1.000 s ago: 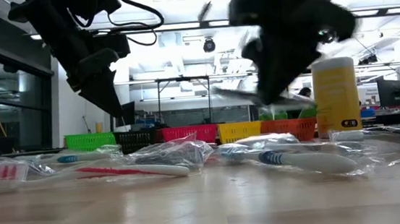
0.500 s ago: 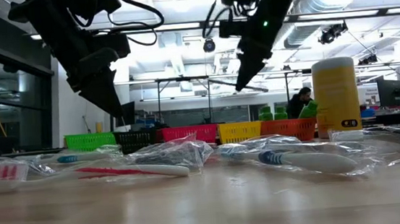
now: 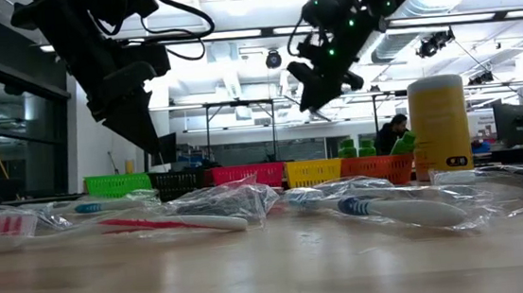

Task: Pick & Place Travel size toiletries
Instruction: Put the black hair comb into the yellow basket

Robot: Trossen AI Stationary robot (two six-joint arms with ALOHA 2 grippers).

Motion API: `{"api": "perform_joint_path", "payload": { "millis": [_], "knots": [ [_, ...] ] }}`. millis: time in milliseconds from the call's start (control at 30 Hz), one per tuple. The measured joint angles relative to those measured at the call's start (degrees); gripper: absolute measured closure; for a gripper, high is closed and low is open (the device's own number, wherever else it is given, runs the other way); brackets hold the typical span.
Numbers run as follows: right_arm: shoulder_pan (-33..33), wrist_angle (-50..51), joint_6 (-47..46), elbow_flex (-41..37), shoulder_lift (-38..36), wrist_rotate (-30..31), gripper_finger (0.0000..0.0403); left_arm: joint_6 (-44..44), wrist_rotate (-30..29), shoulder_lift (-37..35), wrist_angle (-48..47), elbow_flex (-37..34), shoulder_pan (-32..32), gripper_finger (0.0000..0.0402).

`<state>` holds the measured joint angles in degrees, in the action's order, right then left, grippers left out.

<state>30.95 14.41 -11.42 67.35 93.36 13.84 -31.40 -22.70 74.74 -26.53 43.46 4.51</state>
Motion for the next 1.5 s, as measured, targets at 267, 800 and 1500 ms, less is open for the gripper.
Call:
{"api": "perform_joint_path", "payload": {
  "millis": [267, 800, 1500],
  "knots": [
    [0.6, -2.4, -6.5, 0.0, 6.5, -0.6, 0.0264, -0.2, 0.7, 0.0, 0.1, 0.0, 0.0, 0.0311],
    [0.7, -1.2, -6.5, 0.0, 9.1, -0.3, 0.0196, -0.1, 1.3, 0.0, -0.1, 0.0, 0.0, 0.0311],
    [-16.1, 45.3, -9.0, -2.8, -16.6, -5.3, 0.0156, -0.4, -0.6, 0.0, -3.4, -0.1, 0.4, 0.0311]
  ]
}}
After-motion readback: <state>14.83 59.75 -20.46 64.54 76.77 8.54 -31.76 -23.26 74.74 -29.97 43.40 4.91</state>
